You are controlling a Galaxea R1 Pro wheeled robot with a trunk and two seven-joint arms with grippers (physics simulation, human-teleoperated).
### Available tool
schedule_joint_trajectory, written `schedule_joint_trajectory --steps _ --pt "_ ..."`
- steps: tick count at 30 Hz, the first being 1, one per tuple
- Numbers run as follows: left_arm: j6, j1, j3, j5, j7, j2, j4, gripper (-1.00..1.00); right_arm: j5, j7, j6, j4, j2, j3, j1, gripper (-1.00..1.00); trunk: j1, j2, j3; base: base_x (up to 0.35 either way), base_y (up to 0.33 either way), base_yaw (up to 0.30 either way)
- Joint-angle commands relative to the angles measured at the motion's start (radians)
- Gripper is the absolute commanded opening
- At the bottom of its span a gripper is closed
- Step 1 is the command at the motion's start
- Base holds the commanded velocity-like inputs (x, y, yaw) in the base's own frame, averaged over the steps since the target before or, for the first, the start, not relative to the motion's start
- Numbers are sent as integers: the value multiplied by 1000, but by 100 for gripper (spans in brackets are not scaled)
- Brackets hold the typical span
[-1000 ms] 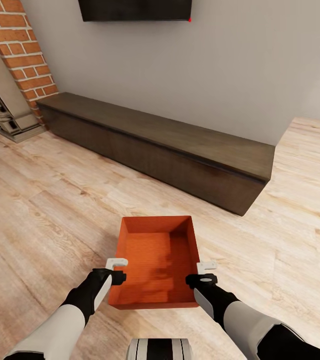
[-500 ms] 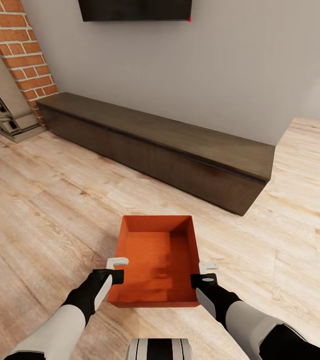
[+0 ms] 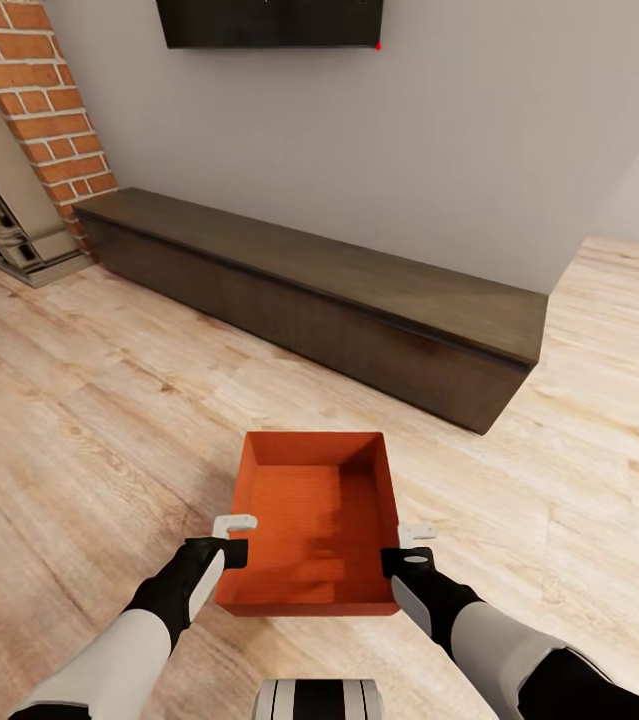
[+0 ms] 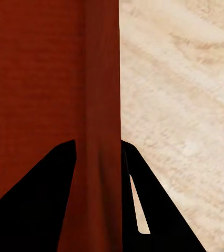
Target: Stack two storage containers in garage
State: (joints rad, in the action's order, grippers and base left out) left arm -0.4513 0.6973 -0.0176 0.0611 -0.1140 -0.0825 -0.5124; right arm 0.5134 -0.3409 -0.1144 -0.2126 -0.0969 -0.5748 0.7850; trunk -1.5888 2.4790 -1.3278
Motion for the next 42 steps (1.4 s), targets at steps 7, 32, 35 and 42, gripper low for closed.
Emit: schedule_joint_trajectory --steps 7,32,35,42 --pt "-9 1 0 -30 -10 1 4 -100 -5 -12 -7 -1 9 -5 0 -100 27 -49 21 0 0 0" --pt "-9 1 1 -30 -10 1 5 -100 -6 -12 -6 -16 9 -3 0 -100 123 -224 100 0 0 0" --pt "-9 1 1 -30 -10 1 5 -100 -6 -9 -7 -16 8 -3 0 -100 134 -245 109 0 0 0" --pt "-9 0 1 -30 -10 1 5 -100 -7 9 -10 -16 7 -3 0 -100 161 -294 131 0 0 0"
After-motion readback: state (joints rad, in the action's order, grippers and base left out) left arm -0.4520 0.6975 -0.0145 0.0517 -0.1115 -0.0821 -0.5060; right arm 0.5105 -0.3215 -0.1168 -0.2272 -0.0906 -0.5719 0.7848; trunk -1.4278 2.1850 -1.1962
